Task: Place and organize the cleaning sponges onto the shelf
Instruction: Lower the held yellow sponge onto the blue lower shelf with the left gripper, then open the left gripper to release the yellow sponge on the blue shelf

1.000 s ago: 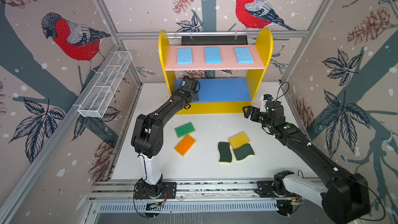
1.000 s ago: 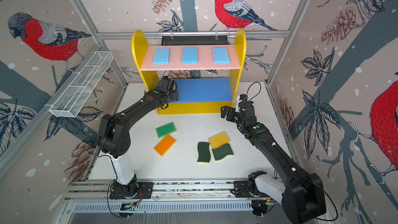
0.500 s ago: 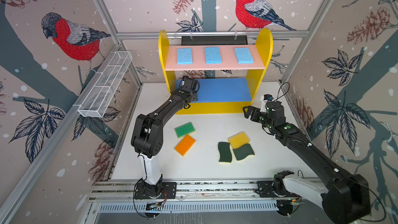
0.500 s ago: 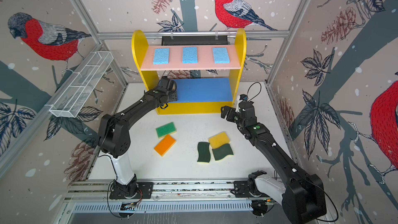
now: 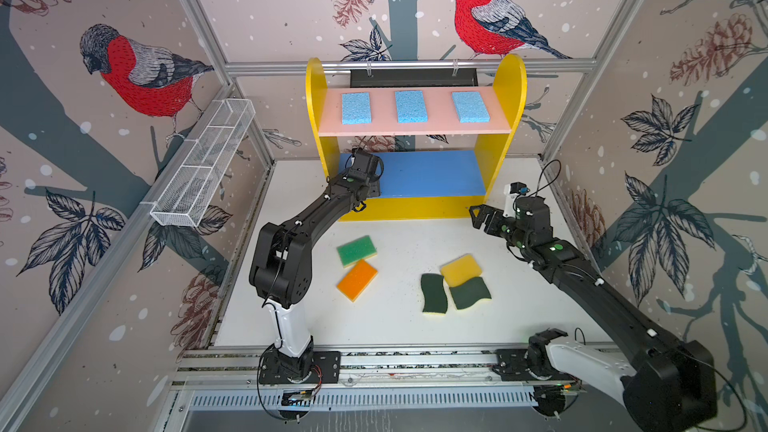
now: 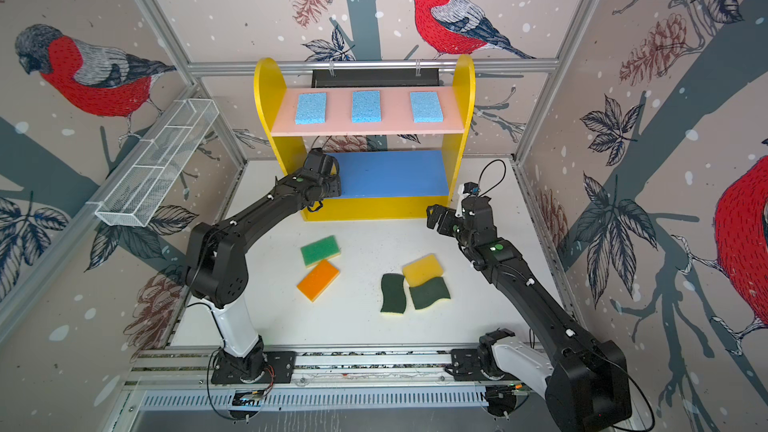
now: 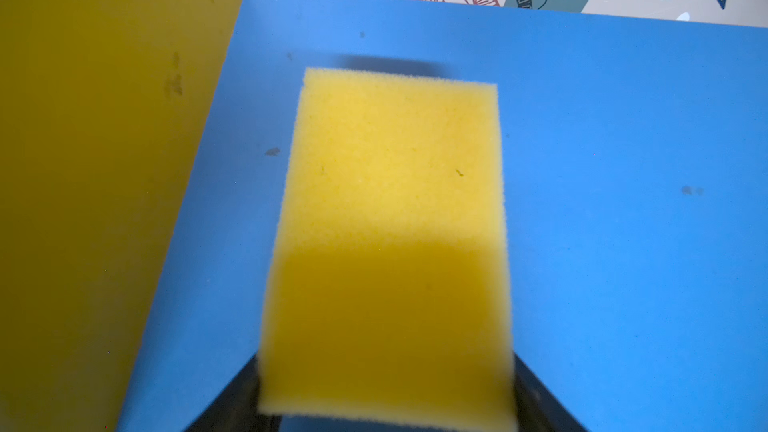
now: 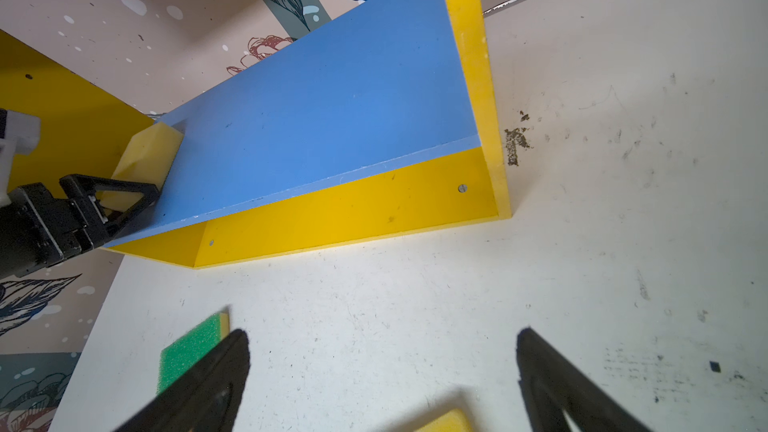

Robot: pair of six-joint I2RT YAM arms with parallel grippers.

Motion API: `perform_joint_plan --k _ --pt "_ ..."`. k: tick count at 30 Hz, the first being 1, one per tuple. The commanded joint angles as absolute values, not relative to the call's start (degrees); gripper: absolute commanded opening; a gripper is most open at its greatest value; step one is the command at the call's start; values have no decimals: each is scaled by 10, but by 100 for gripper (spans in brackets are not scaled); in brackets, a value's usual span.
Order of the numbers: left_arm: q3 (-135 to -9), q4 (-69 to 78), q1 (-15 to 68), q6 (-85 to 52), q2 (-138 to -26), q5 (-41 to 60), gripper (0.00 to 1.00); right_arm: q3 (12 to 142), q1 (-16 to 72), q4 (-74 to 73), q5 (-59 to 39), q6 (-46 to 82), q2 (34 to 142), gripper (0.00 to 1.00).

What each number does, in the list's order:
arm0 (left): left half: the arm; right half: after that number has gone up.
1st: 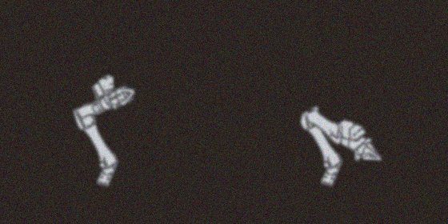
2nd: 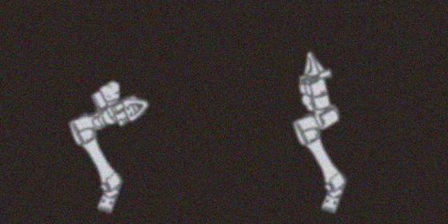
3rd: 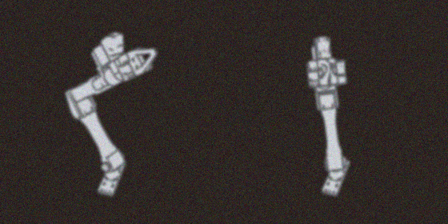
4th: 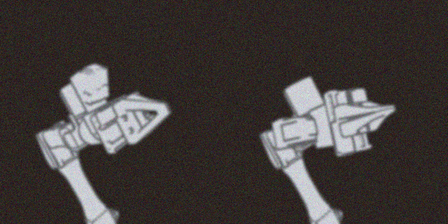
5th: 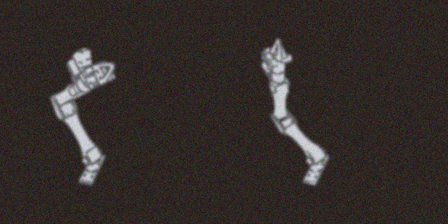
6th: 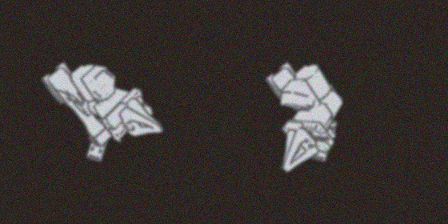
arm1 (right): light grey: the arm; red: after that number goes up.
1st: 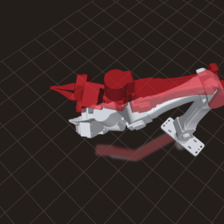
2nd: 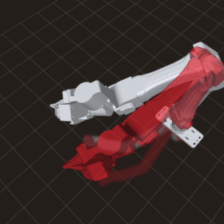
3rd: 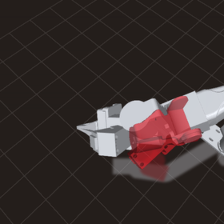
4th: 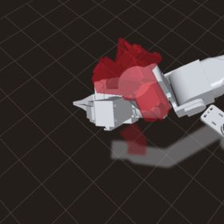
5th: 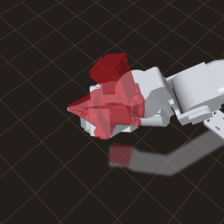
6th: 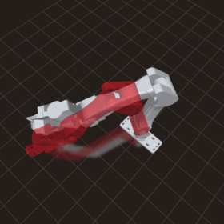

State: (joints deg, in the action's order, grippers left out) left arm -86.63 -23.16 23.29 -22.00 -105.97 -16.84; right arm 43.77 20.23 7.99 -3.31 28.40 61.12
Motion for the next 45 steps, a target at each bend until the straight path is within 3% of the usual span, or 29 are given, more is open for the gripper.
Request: perform_joint_plan --k 1,45 --pt "-870 -264 232 -218 -1064 -159 71 436 204 73 -30 286 607 99" --pt "-850 -287 232 -193 -1054 -181 76 436 229 90 -1 301 571 99"
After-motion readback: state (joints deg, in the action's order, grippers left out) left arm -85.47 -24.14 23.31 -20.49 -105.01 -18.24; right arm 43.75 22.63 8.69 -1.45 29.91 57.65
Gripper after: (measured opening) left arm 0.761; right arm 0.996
